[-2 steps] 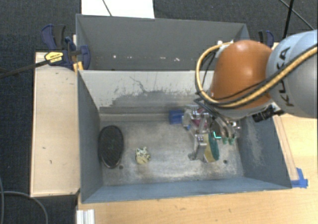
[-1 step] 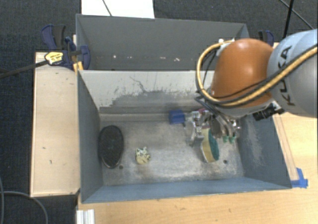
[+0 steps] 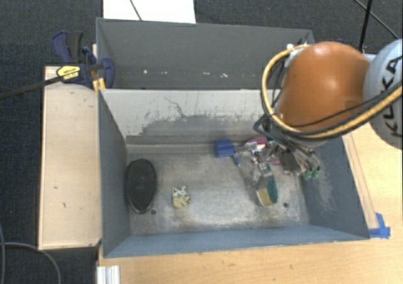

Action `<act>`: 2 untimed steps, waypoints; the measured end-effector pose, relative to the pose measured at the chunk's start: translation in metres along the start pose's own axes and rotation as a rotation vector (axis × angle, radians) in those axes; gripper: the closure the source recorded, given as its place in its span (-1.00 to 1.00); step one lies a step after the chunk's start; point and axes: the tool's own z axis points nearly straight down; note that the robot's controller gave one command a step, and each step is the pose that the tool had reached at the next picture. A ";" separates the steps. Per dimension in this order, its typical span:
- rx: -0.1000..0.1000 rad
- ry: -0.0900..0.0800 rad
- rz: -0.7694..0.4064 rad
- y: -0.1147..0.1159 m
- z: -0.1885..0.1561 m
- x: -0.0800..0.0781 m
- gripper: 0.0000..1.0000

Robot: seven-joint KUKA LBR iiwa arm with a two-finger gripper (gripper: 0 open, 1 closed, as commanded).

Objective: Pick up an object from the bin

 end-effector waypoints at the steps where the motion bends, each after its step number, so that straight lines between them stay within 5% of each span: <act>1: -0.002 0.011 0.007 0.003 0.074 -0.004 1.00; 2: 0.000 0.000 0.237 0.001 0.028 0.003 1.00</act>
Offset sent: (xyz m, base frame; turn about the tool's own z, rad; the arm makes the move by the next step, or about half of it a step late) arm 0.0039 0.0038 -0.0707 0.0086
